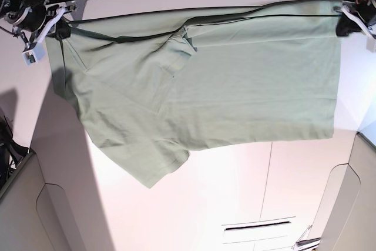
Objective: Fold the T-shirt properly
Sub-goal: 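Pull the folded edge taut with both grippers and release, then grasp the shirt's hem corners with the right and left grippers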
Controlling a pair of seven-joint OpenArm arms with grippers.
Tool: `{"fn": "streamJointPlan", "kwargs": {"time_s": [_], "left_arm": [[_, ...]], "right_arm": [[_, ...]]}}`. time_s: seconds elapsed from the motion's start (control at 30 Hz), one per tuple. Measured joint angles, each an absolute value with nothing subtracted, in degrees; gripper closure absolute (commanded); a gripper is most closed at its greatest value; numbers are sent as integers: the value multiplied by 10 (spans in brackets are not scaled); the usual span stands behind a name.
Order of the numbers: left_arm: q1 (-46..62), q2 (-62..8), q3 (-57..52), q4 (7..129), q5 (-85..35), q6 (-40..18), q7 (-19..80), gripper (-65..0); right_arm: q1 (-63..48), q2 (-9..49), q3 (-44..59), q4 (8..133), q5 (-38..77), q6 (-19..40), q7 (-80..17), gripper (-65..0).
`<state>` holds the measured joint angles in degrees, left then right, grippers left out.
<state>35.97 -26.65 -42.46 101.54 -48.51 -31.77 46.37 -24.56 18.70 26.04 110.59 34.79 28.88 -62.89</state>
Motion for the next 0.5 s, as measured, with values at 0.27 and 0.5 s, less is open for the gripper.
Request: {"fn": "streamJointPlan", "kwargs": {"time_s": [0.27, 0.5], "left_arm": [[310, -267, -474, 1078, -504, -335, 463, -203], [309, -267, -474, 1078, -505, -335, 463, -203]], "right_arm": [[-92, 187, 262, 1141, 306, 295, -586, -33], [35, 187, 263, 1047, 170, 287, -430, -356]]}}
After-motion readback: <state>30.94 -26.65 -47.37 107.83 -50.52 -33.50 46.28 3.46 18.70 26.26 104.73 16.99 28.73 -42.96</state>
